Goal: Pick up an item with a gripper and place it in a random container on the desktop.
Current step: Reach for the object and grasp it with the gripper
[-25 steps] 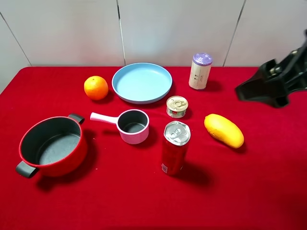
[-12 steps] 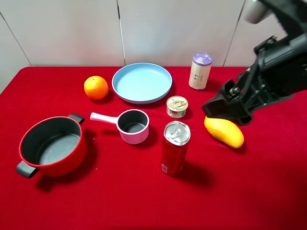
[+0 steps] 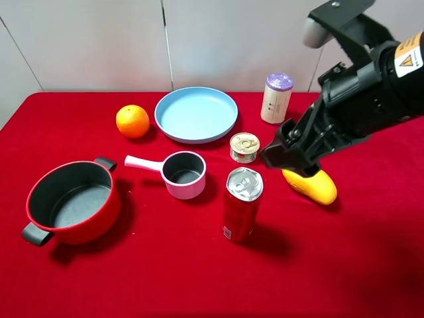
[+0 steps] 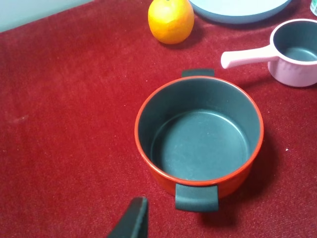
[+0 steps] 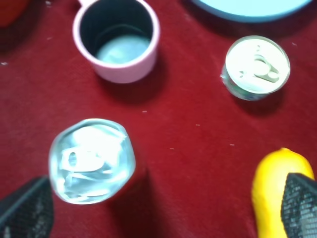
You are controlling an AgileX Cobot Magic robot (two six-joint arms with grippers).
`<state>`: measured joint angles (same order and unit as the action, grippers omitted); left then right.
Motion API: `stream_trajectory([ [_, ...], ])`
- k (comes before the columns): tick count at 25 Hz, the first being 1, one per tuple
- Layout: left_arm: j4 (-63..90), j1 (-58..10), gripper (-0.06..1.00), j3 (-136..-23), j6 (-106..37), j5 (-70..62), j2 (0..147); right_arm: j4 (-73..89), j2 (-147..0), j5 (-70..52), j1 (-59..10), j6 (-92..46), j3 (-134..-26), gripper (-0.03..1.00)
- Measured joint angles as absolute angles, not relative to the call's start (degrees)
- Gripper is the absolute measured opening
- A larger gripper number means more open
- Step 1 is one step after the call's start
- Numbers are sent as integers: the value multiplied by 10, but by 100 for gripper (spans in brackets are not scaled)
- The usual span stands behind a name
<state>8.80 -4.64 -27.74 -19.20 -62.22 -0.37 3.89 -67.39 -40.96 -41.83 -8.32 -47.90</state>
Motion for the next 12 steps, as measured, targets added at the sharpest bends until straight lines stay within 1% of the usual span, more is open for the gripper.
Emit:
stream_trajectory([
  [5, 88, -46, 99, -277, -192, -622, -4, 39, -680, -408, -434, -83, -479, 69],
  [12, 88, -46, 99, -277, -192, -622, -4, 42, -712, -397, -434, -83, -479, 69],
])
